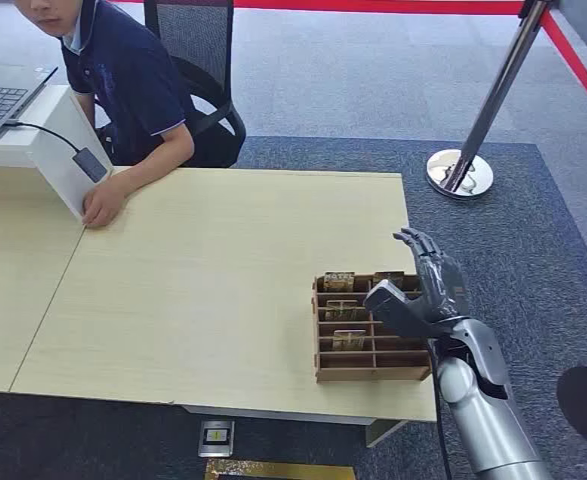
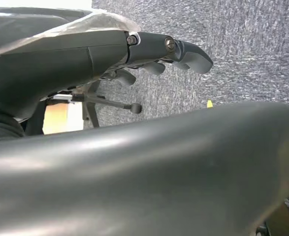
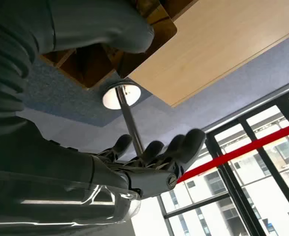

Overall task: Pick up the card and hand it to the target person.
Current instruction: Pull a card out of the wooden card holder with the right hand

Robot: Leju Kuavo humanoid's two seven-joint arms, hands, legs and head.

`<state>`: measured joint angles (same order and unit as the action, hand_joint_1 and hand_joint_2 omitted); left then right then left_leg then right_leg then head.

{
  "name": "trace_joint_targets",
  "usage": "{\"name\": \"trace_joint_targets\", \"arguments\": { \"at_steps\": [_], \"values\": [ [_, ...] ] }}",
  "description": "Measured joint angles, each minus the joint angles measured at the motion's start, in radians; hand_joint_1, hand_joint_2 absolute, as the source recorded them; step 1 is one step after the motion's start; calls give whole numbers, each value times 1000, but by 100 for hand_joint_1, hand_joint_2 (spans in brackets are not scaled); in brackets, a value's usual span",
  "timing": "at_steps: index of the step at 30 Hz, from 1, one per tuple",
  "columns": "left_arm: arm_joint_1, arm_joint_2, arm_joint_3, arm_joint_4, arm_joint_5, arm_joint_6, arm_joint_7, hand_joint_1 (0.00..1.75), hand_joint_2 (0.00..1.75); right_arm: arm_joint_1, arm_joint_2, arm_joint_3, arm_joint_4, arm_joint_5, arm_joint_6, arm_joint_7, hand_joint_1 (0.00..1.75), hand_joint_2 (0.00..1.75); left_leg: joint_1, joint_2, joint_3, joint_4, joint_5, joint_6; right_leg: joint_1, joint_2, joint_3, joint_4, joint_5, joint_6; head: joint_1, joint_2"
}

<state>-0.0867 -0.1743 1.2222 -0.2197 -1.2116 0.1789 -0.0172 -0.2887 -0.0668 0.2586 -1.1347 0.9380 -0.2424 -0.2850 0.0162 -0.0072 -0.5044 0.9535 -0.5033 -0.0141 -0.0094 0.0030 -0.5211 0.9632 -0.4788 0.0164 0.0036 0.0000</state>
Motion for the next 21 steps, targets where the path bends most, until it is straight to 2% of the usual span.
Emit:
{"name": "trace_joint_targets", "arguments": {
  "at_steps": [9, 15, 19, 21],
  "values": [
    [0, 0, 0, 0, 0, 0, 0, 0, 0, -1, 0, 1, -7, 0, 4, 0, 174, 175, 0, 0, 0, 0, 0, 0, 0, 0, 0, 0, 0, 0, 0, 0],
    [0, 0, 0, 0, 0, 0, 0, 0, 0, 0, 0, 2, -16, 0, 5, 1, 151, 175, 0, 0, 0, 0, 0, 0, 0, 0, 0, 0, 0, 0, 0, 0],
    [0, 0, 0, 0, 0, 0, 0, 0, 0, 0, 0, 2, -19, 0, 7, 1, 141, 175, 0, 0, 0, 0, 0, 0, 0, 0, 0, 0, 0, 0, 0, 0],
    [0, 0, 0, 0, 0, 0, 0, 0, 0, 0, 0, 2, -19, 0, 8, 1, 141, 175, 0, 0, 0, 0, 0, 0, 0, 0, 0, 0, 0, 0, 0, 0]
  ]
}}
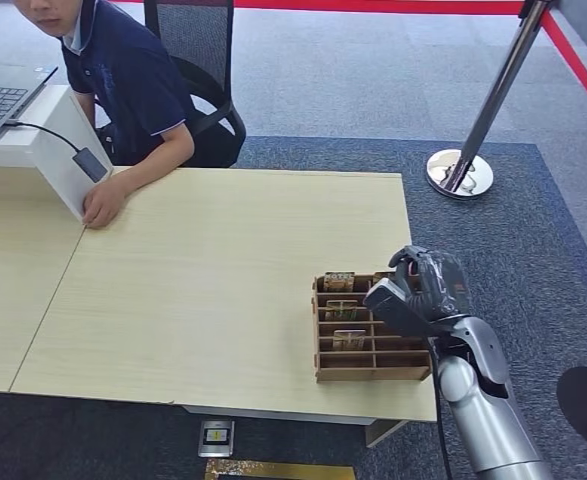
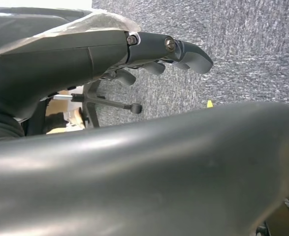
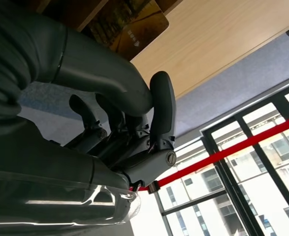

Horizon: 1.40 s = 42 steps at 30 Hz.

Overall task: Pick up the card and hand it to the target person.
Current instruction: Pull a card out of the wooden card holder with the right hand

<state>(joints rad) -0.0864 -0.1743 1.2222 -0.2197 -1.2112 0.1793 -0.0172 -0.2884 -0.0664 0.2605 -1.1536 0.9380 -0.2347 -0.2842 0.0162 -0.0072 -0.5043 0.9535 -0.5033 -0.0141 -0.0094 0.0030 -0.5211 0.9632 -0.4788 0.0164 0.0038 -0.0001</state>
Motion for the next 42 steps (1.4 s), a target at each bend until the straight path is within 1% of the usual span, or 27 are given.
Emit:
{"name": "trace_joint_targets", "arguments": {
  "at_steps": [4, 10, 13, 14, 18, 20, 23, 24, 27, 28, 31, 34, 36, 42],
  "values": [
    [0, 0, 0, 0, 0, 0, 0, 0, 0, 1, 0, 0, 0, -1, 0, 0, 144, 175, 0, 0, 0, 0, 0, 0, 0, 0, 0, 0, 0, 0, 0, 0],
    [0, 0, 0, 0, -4, 0, 0, 0, 0, 11, 0, 0, -2, -5, 0, 3, 143, 175, 0, 0, 0, 0, 0, 0, 0, 0, 0, 0, 0, 0, 0, 0],
    [0, 0, 0, 0, -7, 0, 0, 0, 0, 19, 0, 0, -9, -6, 0, 7, 135, 175, 0, 0, 0, 0, 0, 0, 0, 0, 0, 0, 0, 0, 0, 0],
    [0, 0, 0, 0, -7, 0, 1, 0, 0, 21, 0, 0, -12, -6, 0, 7, 129, 175, 0, 0, 0, 0, 0, 0, 0, 0, 0, 0, 0, 0, 0, 0],
    [0, 0, 0, 0, -7, 0, 3, 0, 0, 27, 0, 0, -19, -6, 0, 8, 60, 175, 0, 0, 0, 0, 0, 0, 0, 0, 0, 0, 0, 0, 0, 0],
    [0, 0, 0, 0, -7, 0, 3, 0, 0, 28, 0, -1, -23, -6, 0, 8, 54, 175, 0, 0, 0, 0, 0, 0, 0, 0, 0, 0, 0, 0, 0, 0],
    [0, 0, 0, 0, -7, 0, 3, 0, 0, 29, 0, -1, -24, -6, 0, 8, 77, 175, 0, 0, 0, 0, 0, 0, 0, 0, 0, 0, 0, 0, 0, 0],
    [0, 0, 0, 0, -7, 0, 3, 0, 0, 29, 0, -1, -24, -6, 0, 8, 94, 175, 0, 0, 0, 0, 0, 0, 0, 0, 0, 0, 0, 0, 0, 0],
    [0, 0, 0, 0, -10, -2, 3, 0, 0, 29, -1, -1, -24, -6, 0, 8, 126, 175, 0, 0, 0, 0, 0, 0, 0, 0, 0, 0, 0, 0, 0, 0],
    [0, 0, 0, 0, -11, -2, 3, 0, 0, 29, -1, -1, -24, -6, 0, 8, 126, 175, 0, 0, 0, 0, 0, 0, 0, 0, 0, 0, 0, 0, 0, 0],
    [0, 0, 0, 0, -14, -3, 3, 0, 0, 30, -4, -1, -24, -6, 0, 8, 117, 175, 0, 0, 0, 0, 0, 0, 0, 0, 0, 0, 0, 0, 0, 0],
    [0, 0, 0, 0, -16, -3, 3, 0, 0, 34, -9, -2, -24, -6, -2, 8, 121, 175, 0, 0, 0, 0, 0, 0, 0, 0, 0, 0, 0, 0, 0, 0],
    [0, 0, 0, 0, -16, -4, 3, 0, 0, 37, -13, -2, -24, 0, -3, 9, 121, 175, 0, 0, 0, 0, 0, 0, 0, 0, 0, 0, 0, 0, 0, 0],
    [0, 0, 0, 0, -17, -6, 3, 0, 0, 40, -39, 0, -24, 82, 9, 37, 116, 175, 0, 0, 0, 0, 0, 0, 0, 0, 0, 0, 0, 0, 0, 0]
  ]
}}
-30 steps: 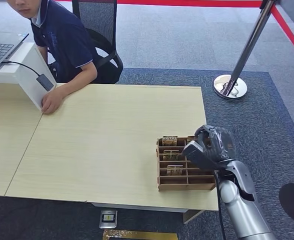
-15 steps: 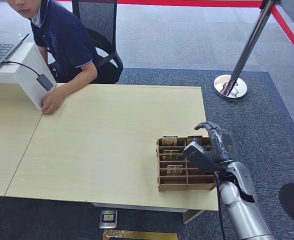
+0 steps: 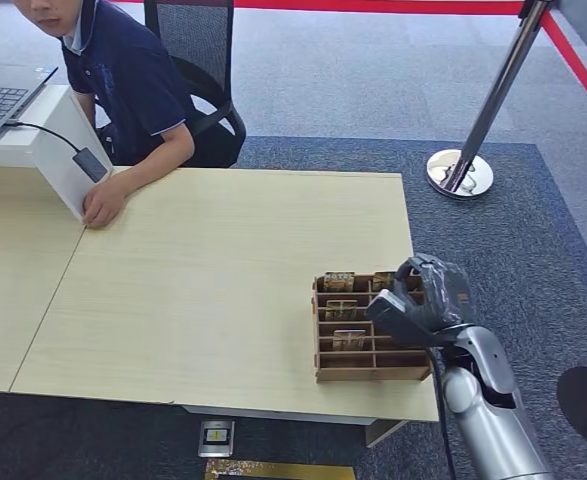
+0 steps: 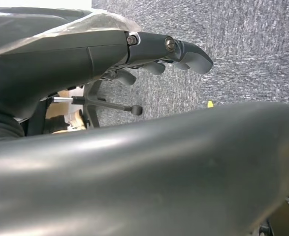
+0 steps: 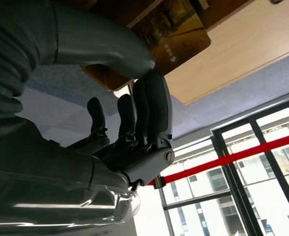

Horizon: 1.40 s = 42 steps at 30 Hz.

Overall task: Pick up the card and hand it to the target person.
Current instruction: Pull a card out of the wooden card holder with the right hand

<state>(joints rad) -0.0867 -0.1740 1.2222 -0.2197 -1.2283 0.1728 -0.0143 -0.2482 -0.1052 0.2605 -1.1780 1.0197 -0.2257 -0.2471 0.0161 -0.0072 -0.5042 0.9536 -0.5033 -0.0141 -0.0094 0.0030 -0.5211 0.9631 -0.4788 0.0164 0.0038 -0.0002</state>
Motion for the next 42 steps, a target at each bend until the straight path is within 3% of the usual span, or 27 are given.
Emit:
{"name": "trace_joint_targets", "arguments": {
  "at_steps": [10, 23, 29, 42],
  "values": [
    [0, 0, 0, 0, 0, -2, 0, 0, 0, -36, -113, 52, 0, 158, 27, 49, 120, 175, 0, 0, 0, 0, 0, 0, 0, 0, 0, 0, 0, 1, 0, 0],
    [0, 0, 0, 0, 4, -11, 0, 0, 0, -50, -275, 131, -94, 169, 47, 88, 119, 175, 0, 0, 0, 0, 0, 0, 0, 0, 0, 0, 1, 1, 0, 0],
    [0, 0, 0, 0, 7, -11, -1, 0, 0, -58, -303, 153, -118, 155, 61, 90, 120, 175, 0, 0, 0, 0, 0, 0, 0, 0, 0, 0, 1, 1, 0, 0],
    [0, -1, 0, 0, 14, -10, -4, 0, 0, -75, -307, 193, -129, 146, 69, 100, 121, 175, 0, 0, 0, 0, 0, 0, 0, 0, 0, 0, 1, 1, 0, 0]
  ]
}}
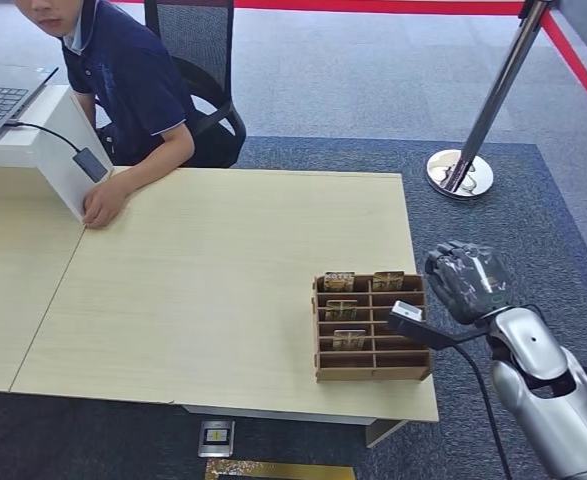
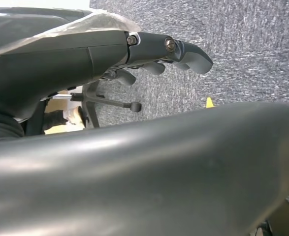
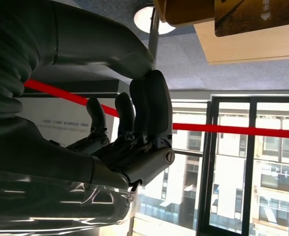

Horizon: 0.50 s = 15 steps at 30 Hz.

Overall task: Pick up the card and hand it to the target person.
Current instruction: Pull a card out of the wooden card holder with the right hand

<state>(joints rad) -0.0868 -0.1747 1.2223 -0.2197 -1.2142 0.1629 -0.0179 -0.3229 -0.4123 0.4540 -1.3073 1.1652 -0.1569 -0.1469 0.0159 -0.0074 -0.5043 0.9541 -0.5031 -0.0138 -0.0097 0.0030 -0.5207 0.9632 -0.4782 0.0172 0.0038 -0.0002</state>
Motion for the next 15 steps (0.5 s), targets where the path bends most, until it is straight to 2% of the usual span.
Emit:
{"name": "trace_joint_targets", "arguments": {
  "at_steps": [7, 15],
  "values": [
    [0, 0, 0, 0, -9, 0, -2, 0, 0, 9, 1, 11, -3, 1, -17, 12, 120, 175, 0, 0, 0, 0, 0, 0, 0, 0, 0, 0, 0, 0, 0, 0],
    [2, 0, -1, 0, -36, -4, -17, 0, 0, 147, -54, -38, -98, -3, -47, 31, 119, 175, 0, 0, 0, 0, 0, 0, 0, 0, 0, -1, 0, 0, 0, 0]
  ]
}}
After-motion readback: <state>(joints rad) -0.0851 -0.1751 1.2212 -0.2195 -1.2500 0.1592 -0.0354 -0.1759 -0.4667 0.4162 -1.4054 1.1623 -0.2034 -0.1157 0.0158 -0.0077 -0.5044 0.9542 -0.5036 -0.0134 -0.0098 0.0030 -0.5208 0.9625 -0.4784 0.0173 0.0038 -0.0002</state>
